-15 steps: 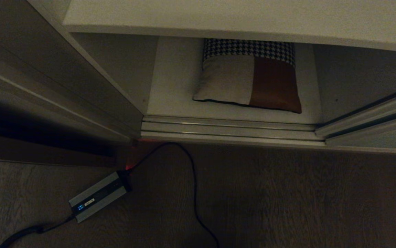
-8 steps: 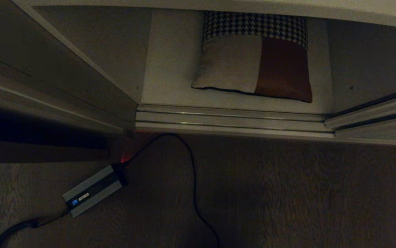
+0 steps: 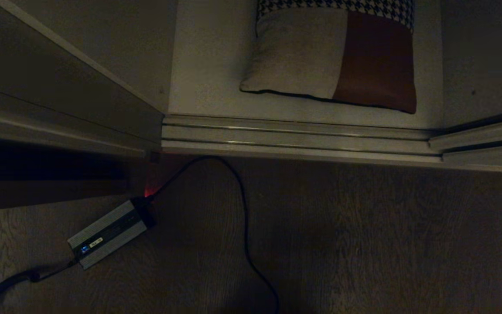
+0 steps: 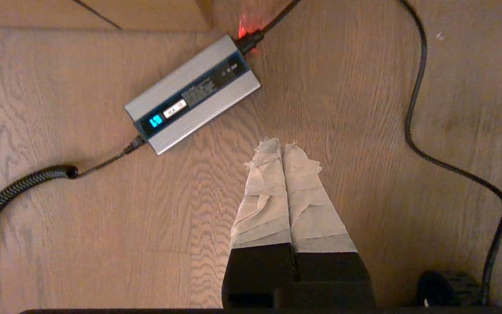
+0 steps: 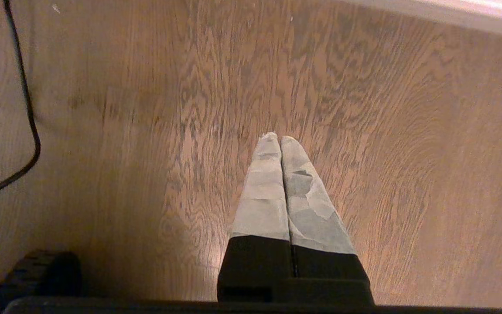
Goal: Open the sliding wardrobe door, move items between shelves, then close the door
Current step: Place the pillow on the higher shelf
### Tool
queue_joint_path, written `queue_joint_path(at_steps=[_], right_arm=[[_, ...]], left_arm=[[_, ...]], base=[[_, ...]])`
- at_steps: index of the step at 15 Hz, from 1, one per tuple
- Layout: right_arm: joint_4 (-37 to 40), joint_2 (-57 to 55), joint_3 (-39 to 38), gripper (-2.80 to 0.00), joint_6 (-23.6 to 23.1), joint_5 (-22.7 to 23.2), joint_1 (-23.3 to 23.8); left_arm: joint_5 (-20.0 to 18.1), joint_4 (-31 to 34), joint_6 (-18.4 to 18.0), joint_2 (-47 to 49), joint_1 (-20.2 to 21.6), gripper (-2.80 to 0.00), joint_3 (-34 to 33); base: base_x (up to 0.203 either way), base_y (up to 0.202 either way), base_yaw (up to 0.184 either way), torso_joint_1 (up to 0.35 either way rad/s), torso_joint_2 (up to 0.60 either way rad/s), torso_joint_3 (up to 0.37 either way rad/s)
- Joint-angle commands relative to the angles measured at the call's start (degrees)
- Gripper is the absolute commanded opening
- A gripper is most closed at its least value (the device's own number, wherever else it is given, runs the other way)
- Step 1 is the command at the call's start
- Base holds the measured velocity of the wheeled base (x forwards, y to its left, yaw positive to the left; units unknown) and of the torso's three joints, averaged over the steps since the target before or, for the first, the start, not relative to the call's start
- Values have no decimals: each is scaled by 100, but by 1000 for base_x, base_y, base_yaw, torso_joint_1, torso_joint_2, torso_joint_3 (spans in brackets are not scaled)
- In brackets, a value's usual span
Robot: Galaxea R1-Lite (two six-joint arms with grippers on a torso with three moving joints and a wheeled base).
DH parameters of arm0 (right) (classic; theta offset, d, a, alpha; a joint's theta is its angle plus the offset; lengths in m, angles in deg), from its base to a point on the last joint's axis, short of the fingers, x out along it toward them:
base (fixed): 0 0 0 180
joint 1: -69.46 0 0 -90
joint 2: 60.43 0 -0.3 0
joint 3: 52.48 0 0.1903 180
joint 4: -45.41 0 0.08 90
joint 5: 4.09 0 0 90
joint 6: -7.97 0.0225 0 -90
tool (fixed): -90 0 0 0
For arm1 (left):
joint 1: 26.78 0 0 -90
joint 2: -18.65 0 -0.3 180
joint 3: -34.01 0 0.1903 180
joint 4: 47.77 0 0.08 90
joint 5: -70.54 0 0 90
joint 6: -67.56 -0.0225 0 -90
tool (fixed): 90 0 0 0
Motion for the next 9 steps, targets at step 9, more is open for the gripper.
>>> queue_joint_path(at_steps=[9], right_arm=[[0, -2, -19, -280, -10, 3, 0]], left_arm=[[28, 21, -58, -1, 0, -280, -7]], base=[[0, 0, 0, -2, 2, -46]])
